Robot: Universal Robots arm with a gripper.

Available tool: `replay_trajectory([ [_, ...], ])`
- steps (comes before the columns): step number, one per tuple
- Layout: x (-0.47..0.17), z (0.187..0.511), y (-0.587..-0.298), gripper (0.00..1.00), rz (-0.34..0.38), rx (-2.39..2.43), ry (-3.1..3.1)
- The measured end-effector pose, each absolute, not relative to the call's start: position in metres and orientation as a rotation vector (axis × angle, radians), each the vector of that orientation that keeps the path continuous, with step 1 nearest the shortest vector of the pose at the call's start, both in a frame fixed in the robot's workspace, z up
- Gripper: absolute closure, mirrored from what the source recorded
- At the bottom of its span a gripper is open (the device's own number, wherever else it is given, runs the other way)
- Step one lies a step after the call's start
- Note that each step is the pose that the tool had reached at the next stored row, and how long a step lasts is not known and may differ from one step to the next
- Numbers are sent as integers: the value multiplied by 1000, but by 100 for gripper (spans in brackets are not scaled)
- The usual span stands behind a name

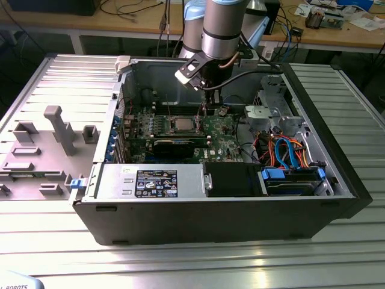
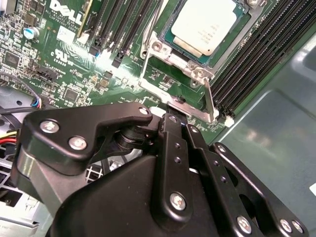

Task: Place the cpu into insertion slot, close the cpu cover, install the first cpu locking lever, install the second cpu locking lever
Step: 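Close the cpu cover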

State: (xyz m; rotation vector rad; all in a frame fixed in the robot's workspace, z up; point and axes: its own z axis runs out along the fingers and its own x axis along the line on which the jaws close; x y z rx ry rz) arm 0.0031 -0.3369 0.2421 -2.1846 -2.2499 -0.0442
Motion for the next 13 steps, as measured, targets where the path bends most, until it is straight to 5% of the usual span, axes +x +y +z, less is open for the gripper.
replay_trajectory([
  [13, -1, 242, -337, 89, -44, -2184, -2250],
])
